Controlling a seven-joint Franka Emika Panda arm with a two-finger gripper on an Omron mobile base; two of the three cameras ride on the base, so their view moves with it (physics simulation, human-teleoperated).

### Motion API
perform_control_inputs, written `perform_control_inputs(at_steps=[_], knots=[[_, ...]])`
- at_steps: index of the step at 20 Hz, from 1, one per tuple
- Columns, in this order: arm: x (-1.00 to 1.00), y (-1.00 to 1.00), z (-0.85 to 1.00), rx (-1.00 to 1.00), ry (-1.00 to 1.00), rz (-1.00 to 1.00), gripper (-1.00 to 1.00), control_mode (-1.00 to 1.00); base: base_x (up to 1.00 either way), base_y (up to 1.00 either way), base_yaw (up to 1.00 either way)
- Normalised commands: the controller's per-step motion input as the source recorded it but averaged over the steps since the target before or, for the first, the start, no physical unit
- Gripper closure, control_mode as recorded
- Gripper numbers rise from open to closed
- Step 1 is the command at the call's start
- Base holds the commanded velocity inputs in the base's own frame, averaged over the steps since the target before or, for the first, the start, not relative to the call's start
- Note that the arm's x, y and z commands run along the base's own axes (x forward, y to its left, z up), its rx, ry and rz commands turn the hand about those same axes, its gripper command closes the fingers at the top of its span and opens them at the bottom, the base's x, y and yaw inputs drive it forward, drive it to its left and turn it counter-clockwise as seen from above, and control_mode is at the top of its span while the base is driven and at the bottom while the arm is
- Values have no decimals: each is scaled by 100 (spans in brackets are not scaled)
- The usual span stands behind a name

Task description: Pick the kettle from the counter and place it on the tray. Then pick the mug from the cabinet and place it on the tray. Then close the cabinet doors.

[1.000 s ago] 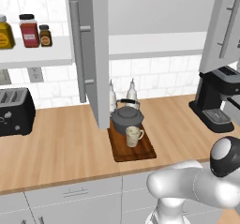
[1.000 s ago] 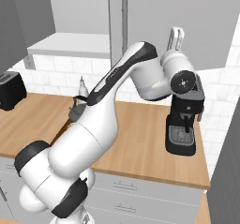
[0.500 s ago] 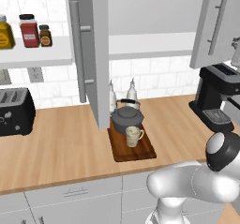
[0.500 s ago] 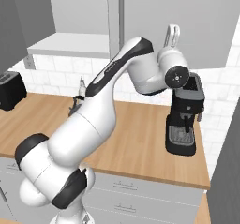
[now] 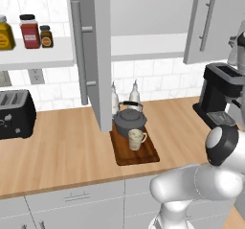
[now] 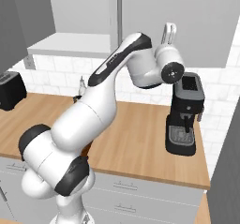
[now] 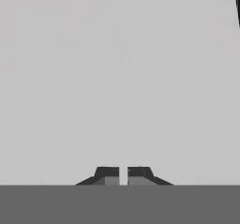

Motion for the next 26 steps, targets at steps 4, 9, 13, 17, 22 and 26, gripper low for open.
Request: perform_control_inputs(at_steps=[4, 9, 13, 17, 22, 26], knots=[[44, 47, 0, 0, 0, 0, 100, -100, 0, 0, 0], [54, 44, 2, 0, 11, 0, 100, -100, 0, 0, 0], [64, 35, 0, 0, 5, 0, 100, -100, 0, 0, 0], [66, 32, 0, 0, -10, -7, 100, -100, 0, 0, 0], [96, 28, -5, 0, -17, -10, 100, -100, 0, 0, 0], [100, 4, 0, 0, -2, -5, 100, -100, 0, 0, 0]])
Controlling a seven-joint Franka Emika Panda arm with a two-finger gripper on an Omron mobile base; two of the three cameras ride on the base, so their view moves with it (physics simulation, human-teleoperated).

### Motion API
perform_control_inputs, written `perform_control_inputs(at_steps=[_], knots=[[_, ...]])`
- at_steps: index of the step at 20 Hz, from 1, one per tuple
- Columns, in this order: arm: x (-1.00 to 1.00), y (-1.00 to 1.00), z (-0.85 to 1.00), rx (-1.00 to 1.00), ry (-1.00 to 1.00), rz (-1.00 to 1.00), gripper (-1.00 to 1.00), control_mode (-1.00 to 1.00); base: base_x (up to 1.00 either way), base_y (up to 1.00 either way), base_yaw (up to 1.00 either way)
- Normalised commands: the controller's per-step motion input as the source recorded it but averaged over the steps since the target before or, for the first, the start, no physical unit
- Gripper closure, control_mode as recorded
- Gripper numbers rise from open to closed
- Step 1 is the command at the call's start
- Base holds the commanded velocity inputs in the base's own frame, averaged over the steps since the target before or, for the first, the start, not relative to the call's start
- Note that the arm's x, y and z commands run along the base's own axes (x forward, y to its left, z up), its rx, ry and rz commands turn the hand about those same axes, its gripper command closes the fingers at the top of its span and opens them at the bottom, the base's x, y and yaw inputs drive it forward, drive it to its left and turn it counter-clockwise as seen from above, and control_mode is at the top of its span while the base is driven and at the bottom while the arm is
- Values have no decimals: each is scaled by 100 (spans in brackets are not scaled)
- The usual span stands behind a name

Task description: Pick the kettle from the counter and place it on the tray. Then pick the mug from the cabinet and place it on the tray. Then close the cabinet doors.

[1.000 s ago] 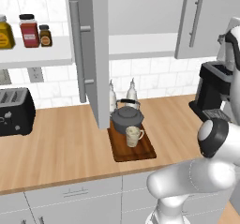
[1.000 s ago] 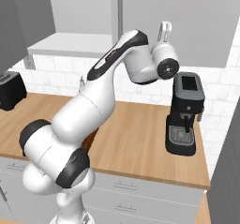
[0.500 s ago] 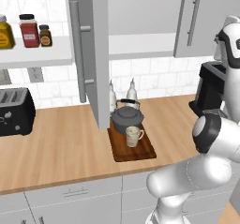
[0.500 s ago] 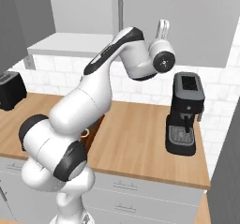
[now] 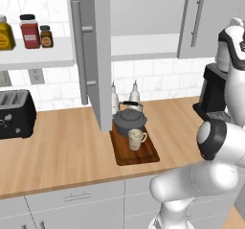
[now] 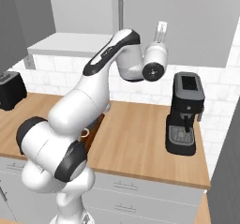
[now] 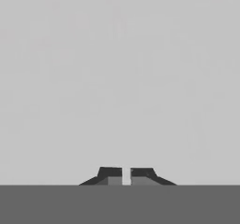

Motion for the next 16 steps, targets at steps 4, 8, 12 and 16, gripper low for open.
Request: perform_control_inputs(at_steps=[4, 8, 12, 16], knots=[[96, 0, 0, 0, 0, -1, 100, -100, 0, 0, 0], [29, 0, 5, -1, 4, 0, 100, -100, 0, 0, 0], [-4, 2, 1, -3, -1, 0, 100, -100, 0, 0, 0], [-41, 6, 8, -3, -1, 0, 100, -100, 0, 0, 0]])
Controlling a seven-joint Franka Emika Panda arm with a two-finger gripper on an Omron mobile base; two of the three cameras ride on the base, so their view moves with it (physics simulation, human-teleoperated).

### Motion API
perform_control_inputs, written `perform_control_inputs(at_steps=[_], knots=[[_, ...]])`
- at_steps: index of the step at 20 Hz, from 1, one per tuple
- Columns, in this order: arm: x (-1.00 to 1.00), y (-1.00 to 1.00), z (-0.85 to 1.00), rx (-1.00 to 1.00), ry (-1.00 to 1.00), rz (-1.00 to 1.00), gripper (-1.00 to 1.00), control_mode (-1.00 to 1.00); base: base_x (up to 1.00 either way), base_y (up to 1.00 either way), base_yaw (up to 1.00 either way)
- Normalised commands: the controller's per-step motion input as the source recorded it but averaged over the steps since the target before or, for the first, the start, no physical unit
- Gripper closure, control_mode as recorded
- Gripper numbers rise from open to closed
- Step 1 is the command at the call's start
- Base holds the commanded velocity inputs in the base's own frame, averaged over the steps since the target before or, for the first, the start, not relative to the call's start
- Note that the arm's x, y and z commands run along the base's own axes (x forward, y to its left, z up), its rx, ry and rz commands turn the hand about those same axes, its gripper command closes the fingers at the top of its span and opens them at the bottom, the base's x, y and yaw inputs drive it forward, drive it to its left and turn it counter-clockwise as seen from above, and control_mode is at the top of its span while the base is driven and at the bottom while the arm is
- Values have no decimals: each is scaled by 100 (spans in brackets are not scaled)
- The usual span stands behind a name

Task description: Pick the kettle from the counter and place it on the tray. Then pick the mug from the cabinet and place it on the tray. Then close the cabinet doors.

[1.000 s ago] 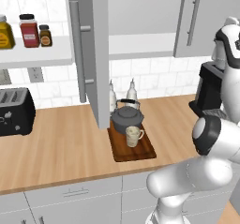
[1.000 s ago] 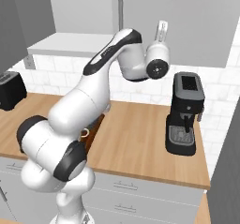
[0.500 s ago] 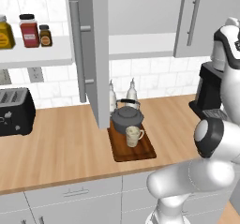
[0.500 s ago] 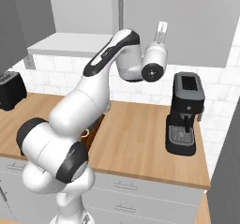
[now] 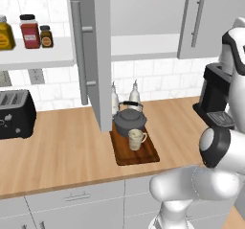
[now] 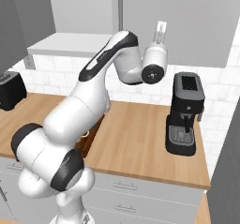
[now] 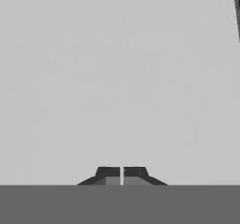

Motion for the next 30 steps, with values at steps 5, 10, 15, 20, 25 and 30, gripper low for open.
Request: perform_control_inputs(at_steps=[5, 10, 15, 20, 25, 30], knots=[[-91, 7, 20, -3, 0, 0, 100, -100, 0, 0, 0], [-74, 23, 33, -10, 10, 0, 100, -100, 0, 0, 0], [-70, 42, 16, -15, 12, 4, 100, -100, 0, 0, 0], [-73, 49, 1, -12, 2, 3, 100, -100, 0, 0, 0], [-57, 56, 0, -13, 5, 4, 100, -100, 0, 0, 0], [-39, 53, 0, -11, 2, 14, 100, -100, 0, 0, 0]])
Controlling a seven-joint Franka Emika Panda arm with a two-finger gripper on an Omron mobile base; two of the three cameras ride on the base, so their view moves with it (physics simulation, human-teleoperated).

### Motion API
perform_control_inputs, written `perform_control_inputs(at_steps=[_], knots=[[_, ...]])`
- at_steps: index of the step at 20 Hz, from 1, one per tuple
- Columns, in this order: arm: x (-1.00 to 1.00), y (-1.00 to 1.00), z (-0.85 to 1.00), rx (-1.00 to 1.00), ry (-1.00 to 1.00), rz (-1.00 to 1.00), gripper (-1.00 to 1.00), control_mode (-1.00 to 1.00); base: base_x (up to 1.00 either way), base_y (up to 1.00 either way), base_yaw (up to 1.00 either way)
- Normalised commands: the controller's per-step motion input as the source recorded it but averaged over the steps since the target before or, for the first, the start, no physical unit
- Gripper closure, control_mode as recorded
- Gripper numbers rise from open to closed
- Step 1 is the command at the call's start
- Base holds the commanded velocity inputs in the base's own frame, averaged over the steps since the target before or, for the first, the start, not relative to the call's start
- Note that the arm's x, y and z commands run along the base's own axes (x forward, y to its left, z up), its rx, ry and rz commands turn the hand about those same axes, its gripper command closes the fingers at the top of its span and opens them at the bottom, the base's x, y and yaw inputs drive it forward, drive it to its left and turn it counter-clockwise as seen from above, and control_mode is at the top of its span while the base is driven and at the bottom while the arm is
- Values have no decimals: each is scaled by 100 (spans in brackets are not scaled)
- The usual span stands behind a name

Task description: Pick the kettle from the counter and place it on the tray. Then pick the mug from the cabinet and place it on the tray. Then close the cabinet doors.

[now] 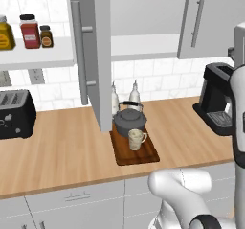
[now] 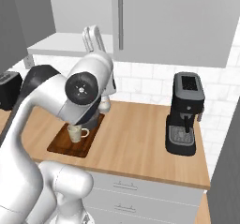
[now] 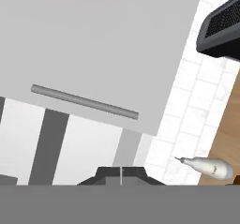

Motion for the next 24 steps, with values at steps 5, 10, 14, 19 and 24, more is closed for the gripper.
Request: perform_control_inputs(at_steps=[5, 10, 14, 19, 24], knots=[[-34, 56, -3, -10, 0, 16, 100, -100, 0, 0, 0], [-25, 76, -1, -9, 0, 7, 100, -100, 0, 0, 0], [-25, 80, 0, -17, 8, 4, 100, -100, 0, 0, 0], [-33, 71, 0, -11, 1, 0, 100, -100, 0, 0, 0], [-43, 57, -10, -9, 0, -1, 100, -100, 0, 0, 0]])
